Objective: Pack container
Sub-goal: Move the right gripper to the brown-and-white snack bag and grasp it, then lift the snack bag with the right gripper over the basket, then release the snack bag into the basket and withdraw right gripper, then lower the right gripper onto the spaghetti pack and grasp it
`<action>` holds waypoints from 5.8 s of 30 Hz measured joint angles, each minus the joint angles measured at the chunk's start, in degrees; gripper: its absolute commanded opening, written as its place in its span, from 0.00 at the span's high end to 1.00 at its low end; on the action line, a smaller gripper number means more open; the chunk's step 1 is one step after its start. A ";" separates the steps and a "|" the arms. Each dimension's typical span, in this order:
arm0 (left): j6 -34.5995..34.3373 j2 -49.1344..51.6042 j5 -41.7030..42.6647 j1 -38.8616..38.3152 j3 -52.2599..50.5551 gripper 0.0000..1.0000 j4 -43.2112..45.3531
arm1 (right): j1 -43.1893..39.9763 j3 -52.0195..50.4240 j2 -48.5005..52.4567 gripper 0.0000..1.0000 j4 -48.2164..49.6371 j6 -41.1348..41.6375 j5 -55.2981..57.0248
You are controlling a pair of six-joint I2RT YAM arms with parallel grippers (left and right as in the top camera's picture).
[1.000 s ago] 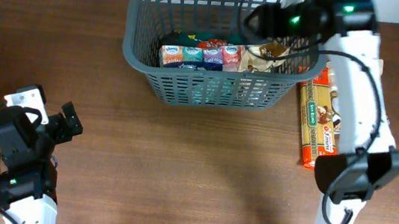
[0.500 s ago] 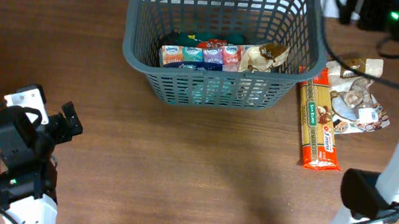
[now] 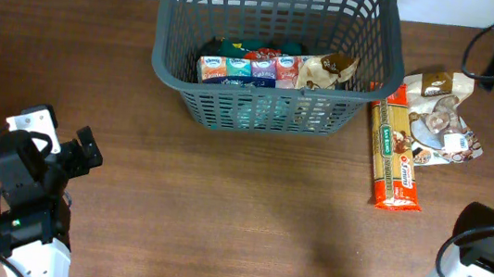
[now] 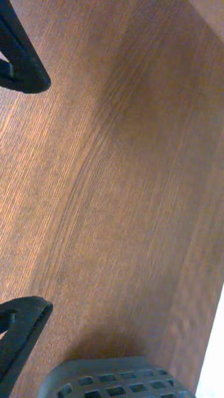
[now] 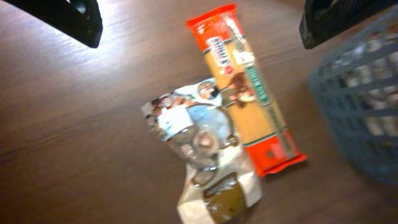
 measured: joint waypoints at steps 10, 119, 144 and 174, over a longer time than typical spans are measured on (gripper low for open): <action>-0.02 0.00 0.00 0.00 0.00 0.01 0.00 | -0.76 -16.72 0.07 0.01 12.52 -15.65 8.83; 0.00 0.11 0.00 0.00 0.00 0.01 0.09 | 31.56 -19.10 9.05 0.01 53.77 -14.43 -64.57; -0.02 0.11 0.00 0.00 0.00 0.01 0.11 | 22.43 6.38 -13.99 0.01 21.84 -10.64 -0.92; -0.02 0.96 0.24 0.00 0.00 0.01 0.20 | 4.22 -51.45 -7.08 0.01 0.72 -15.93 -4.96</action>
